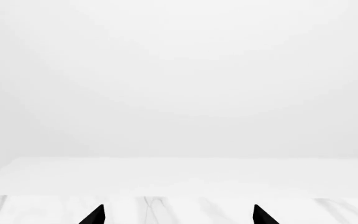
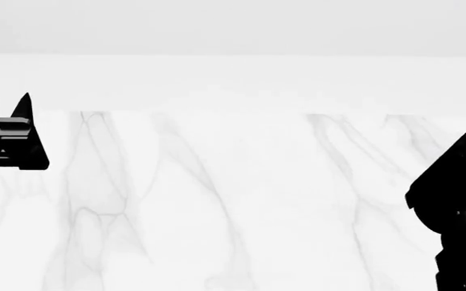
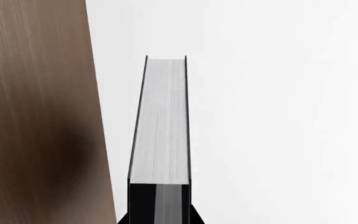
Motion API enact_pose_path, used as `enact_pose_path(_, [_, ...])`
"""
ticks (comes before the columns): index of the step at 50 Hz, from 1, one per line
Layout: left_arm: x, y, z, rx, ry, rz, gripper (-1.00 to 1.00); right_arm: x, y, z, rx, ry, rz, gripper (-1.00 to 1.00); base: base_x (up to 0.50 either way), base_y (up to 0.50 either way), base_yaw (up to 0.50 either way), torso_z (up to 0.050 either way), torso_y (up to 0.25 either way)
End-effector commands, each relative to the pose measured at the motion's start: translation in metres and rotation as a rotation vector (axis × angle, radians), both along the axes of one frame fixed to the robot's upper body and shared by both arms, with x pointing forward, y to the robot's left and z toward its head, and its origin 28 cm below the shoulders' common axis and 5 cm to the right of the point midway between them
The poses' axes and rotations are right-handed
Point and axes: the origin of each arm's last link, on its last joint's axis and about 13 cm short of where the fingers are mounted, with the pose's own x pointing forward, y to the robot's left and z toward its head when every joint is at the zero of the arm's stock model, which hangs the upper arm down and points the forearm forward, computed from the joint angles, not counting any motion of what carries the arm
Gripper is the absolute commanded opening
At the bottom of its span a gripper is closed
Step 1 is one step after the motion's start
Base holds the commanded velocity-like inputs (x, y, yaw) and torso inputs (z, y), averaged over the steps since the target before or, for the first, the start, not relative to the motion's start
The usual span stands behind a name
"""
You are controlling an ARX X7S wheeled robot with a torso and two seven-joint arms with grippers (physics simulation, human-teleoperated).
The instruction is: Pick up the book on the left and place it on top of the shelf.
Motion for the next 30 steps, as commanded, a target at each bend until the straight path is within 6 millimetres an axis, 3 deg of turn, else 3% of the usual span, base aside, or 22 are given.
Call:
enact_pose_path(1, [0.000,0.000,-0.002,0.000,0.003,0.002,1.00,0.002,-0.007,0.013,-0.310,-0.013,0.037,-1.00,0.00,0.00,0.00,0.000,0.000])
enact_pose_path(30, [0.001,0.002,-0.003,-0.003,0.008,0.004,1.00,0.010,-0.001,0.001,-0.192,-0.131,0.089,-1.00,0.00,0.00,0.00,0.001,0.001])
